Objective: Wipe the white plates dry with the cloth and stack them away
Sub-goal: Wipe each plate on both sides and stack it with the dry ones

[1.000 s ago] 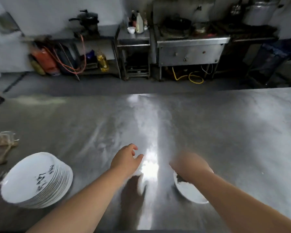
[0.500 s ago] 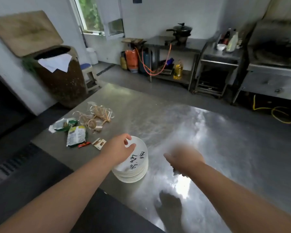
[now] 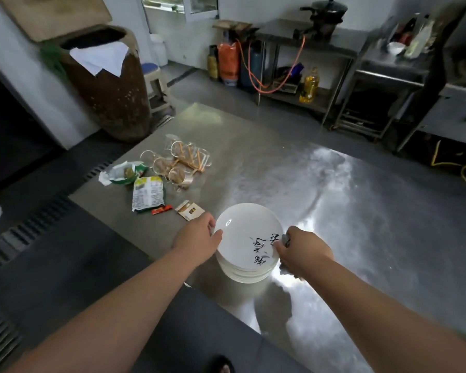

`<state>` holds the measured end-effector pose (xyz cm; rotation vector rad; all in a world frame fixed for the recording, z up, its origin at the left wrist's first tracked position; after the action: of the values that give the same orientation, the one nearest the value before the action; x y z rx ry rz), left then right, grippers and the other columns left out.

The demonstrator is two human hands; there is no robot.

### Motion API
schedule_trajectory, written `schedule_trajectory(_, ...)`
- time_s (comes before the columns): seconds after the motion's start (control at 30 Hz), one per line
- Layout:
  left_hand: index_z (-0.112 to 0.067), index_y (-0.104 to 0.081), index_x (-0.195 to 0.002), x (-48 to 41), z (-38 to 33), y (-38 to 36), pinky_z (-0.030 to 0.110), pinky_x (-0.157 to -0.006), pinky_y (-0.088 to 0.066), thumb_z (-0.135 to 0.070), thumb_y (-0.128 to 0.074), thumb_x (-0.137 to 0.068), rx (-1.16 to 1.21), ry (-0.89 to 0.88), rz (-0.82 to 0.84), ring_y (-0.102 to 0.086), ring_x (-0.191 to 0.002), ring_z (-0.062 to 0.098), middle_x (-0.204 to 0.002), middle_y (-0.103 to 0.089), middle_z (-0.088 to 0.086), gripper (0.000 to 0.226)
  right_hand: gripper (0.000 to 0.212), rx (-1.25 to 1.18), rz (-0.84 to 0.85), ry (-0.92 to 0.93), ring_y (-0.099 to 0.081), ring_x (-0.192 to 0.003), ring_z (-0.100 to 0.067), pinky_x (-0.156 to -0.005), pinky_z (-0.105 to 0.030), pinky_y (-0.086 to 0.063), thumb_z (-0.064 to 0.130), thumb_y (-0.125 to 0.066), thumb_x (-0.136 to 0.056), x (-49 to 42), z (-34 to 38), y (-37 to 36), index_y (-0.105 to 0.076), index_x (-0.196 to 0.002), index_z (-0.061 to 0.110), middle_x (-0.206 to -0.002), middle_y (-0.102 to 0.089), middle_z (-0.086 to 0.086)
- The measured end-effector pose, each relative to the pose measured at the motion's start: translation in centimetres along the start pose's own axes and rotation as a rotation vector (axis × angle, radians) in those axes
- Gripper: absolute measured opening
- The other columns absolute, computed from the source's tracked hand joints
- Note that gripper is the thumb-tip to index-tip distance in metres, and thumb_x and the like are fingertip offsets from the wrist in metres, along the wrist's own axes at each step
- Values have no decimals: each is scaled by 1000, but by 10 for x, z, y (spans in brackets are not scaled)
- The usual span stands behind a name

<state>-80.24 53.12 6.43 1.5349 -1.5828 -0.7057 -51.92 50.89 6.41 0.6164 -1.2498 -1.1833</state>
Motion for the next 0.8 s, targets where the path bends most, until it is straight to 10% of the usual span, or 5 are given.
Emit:
schedule_trajectory(0.43, -19, -56, -81, -13, -8, -8, 33, -61, -50, -34, -67, -91, 64, 45, 92, -61, -68, 19, -74, -64, -1, 21, 16, -375, -51, -52, -63, -68, -10, -60, -28, -49, 38, -60, -95, 2, -22, -5, -58, -89, 23, -74, -69, 5)
schedule_trajectory(0.57, -20, -51, -83, -13, -43, -1, 34, -60, -46, -27, -64, -94, 129, -40, 60, -61, -65, 19, -73, -63, -1, 19, 12, -560, -117, -59, -60, -48, -3, -50, -19, -47, 32, -61, -95, 18, -40, 17, -60, -93, 20, -60, -69, 7)
schedule_trajectory(0.8, -21, -53, -114, 19, -128, -73, 49, -68, -65, 0, -53, -100, 789, 61, 355, -75, -91, 34, -113, -72, 13, 25, 15, -648, -223, -192, -68, -50, -16, -57, -27, -57, 38, -60, -97, 63, -133, 43, -55, -91, 25, -59, -72, 3)
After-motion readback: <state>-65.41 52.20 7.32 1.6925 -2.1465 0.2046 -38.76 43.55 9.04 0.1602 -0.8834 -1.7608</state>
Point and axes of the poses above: each hand's wrist, its own x-axis away from the middle knuckle, its own y-axis out of the back of the hand, z = x × y, the point moved 10 cm from there along -x, towards the middle knuckle
